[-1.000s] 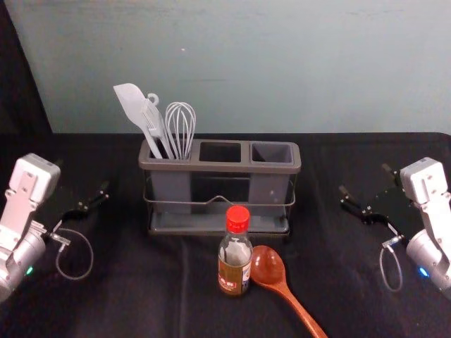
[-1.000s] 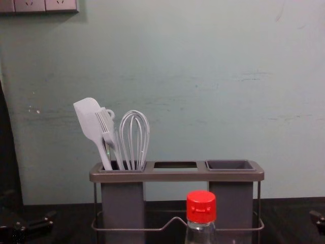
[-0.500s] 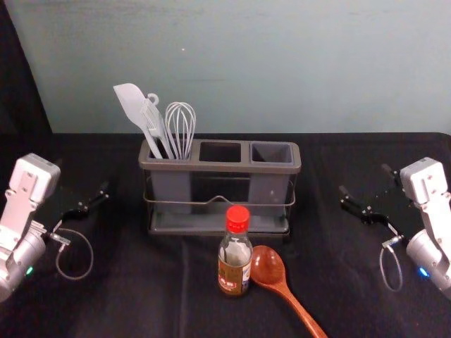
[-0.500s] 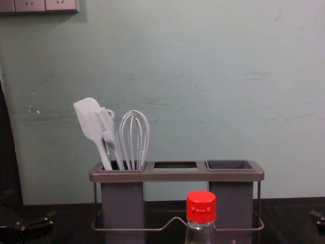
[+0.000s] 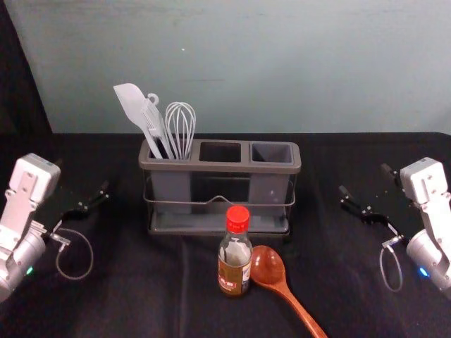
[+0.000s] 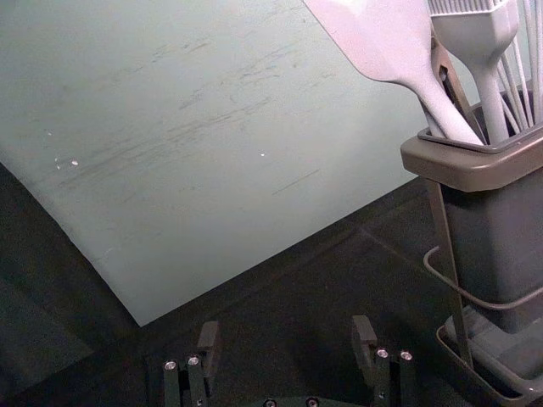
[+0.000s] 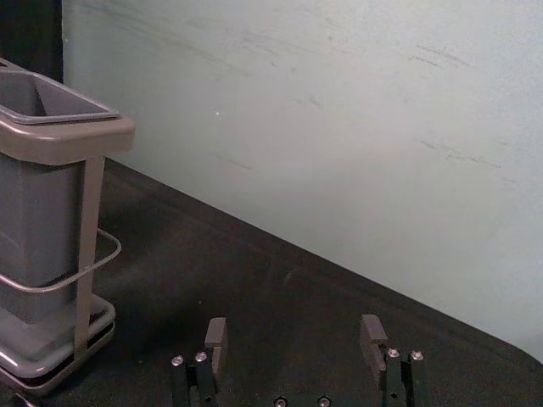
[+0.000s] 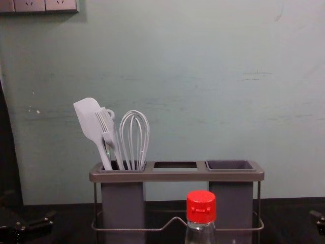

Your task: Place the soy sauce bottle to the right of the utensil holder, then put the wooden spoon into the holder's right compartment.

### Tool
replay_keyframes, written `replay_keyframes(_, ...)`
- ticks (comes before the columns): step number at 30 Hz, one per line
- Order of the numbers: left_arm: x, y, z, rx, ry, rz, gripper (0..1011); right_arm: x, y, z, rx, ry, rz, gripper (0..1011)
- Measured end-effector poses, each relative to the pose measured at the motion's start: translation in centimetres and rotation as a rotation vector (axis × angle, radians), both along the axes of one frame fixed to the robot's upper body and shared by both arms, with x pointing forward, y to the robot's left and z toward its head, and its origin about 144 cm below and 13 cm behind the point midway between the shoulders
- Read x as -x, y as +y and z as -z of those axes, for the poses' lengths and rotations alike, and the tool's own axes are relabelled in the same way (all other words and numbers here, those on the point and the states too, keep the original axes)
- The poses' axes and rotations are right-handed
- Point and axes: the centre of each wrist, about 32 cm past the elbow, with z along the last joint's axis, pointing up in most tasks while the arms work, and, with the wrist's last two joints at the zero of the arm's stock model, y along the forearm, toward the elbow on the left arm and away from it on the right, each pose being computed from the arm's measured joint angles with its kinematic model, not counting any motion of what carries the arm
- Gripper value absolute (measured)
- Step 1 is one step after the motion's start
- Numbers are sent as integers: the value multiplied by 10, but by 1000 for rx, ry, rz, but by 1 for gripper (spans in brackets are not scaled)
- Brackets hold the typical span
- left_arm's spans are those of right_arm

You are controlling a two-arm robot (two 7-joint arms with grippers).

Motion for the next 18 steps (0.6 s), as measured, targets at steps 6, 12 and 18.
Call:
replay_keyframes(6, 0, 0, 0, 0, 0, 0, 1011, 0, 0, 0, 0, 0, 0, 1002)
replay_keyframes(12, 0, 0, 0, 0, 0, 0, 1012, 0, 0, 0, 0, 0, 0, 1003)
replay_keyframes(18, 0, 0, 0, 0, 0, 0, 1012, 0, 0, -1, 0, -4, -1, 1003)
